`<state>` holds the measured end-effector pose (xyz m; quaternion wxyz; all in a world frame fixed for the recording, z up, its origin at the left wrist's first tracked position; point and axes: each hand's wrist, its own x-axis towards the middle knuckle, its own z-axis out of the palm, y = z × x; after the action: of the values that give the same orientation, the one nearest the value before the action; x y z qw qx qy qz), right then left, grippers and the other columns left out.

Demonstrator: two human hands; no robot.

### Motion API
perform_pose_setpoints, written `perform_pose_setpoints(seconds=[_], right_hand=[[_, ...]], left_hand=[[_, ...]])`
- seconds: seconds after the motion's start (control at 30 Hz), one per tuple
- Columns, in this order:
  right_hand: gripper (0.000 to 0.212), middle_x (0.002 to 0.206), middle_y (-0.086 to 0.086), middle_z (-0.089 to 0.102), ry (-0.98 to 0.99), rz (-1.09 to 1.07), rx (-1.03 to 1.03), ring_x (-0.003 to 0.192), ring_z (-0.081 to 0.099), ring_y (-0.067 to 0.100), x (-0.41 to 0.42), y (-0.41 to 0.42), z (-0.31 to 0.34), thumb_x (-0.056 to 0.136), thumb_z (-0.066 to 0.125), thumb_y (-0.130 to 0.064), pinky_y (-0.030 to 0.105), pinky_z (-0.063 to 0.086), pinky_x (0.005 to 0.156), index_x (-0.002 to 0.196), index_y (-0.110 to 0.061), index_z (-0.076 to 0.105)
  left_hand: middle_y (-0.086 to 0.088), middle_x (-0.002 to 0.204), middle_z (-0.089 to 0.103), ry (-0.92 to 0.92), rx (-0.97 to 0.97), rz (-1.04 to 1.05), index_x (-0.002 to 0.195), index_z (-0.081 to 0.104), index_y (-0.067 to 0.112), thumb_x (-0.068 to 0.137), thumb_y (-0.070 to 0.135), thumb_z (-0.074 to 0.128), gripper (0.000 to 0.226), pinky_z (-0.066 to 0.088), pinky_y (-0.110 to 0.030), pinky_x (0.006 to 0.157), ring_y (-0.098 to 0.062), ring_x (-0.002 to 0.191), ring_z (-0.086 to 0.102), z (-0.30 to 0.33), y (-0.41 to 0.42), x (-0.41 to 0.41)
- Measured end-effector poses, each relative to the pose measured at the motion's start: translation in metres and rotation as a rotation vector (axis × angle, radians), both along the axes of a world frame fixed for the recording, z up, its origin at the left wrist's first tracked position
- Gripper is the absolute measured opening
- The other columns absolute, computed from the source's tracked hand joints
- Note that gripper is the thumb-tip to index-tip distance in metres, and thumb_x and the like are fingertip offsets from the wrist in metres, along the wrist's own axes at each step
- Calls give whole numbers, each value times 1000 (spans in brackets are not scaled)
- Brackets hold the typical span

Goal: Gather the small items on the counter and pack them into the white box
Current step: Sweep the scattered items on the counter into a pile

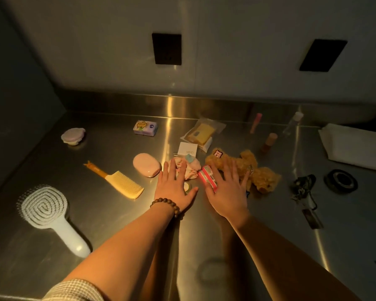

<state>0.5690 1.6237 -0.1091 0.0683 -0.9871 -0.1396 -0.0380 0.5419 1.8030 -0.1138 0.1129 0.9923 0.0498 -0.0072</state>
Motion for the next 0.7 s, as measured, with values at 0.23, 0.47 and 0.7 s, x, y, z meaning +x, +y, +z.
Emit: perform_pose_setpoints(seconds=[0.23, 0.47, 0.7], right_hand=[[66, 160, 7, 10, 4, 13, 21, 147, -7, 28, 45, 7, -4, 89, 9, -64, 63, -12, 111, 149, -38, 10], [64, 159, 7, 15, -19, -14, 4, 147, -1, 27, 68, 11, -7, 89, 8, -63, 65, -9, 111, 147, -38, 17], [61, 161, 2, 0, 235, 21, 18, 146, -12, 23, 71, 6, 15, 90, 9, -63, 61, -17, 107, 147, -43, 13]], left_hand=[[-6, 156, -12, -14, -18, 27, 148, -3, 27, 84, 72, 13, 80, -8, -39, 110, -26, 141, -14, -1, -6, 43], [-9, 155, -14, 9, -60, 76, 148, -7, 20, 86, 70, 12, 81, -8, -40, 112, -28, 140, -17, 2, -14, 69], [-10, 155, 10, -51, -141, 70, 147, 10, 23, 88, 68, 20, 75, 14, -41, 113, -28, 140, 15, 23, 2, 46]])
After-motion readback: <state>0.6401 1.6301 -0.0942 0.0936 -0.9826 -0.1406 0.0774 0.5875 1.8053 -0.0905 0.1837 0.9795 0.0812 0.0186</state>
